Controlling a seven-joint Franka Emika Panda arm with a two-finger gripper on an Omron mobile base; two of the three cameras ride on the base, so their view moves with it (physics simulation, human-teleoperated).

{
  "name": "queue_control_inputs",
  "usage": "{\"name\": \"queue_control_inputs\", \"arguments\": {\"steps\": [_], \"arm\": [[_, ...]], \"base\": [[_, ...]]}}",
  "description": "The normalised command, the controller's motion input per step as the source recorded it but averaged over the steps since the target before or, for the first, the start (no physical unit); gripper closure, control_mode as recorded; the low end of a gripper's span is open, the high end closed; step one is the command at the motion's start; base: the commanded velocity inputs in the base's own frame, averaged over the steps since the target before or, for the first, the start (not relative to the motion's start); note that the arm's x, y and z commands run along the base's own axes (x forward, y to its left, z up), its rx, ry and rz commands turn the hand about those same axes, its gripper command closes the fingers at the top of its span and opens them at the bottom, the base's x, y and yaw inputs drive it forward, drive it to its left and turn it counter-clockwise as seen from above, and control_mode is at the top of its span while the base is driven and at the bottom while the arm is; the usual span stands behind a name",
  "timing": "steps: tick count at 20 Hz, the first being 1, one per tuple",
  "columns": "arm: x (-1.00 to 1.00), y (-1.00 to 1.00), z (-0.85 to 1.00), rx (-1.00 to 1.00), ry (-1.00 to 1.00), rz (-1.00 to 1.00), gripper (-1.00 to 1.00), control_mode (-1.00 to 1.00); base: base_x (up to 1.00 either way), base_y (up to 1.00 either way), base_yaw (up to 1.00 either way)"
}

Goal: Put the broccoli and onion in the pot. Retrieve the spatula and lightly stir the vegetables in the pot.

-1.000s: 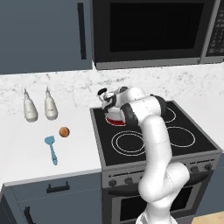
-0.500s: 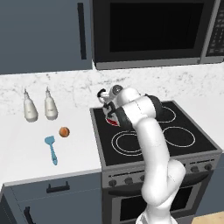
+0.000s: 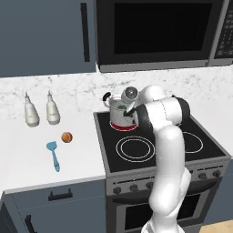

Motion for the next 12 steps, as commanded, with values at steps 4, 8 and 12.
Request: {"name": "queue_control_inputs", "arguments": {"steps": [4,8,12], "arm": [[-1.00,-0.31,0.69,0.04,0.00,0.00,-1.00,-1.00],[-1.00,0.07,0.95,0.02,0.00,0.00,-1.00,-1.00],[-0.93,0.36,0.99,0.00,0.01,0.00,-1.00,-1.00]], "base": [[0.00,0.00,0.00],[0.00,0.00,0.00],[0.00,0.00,0.00]]}}
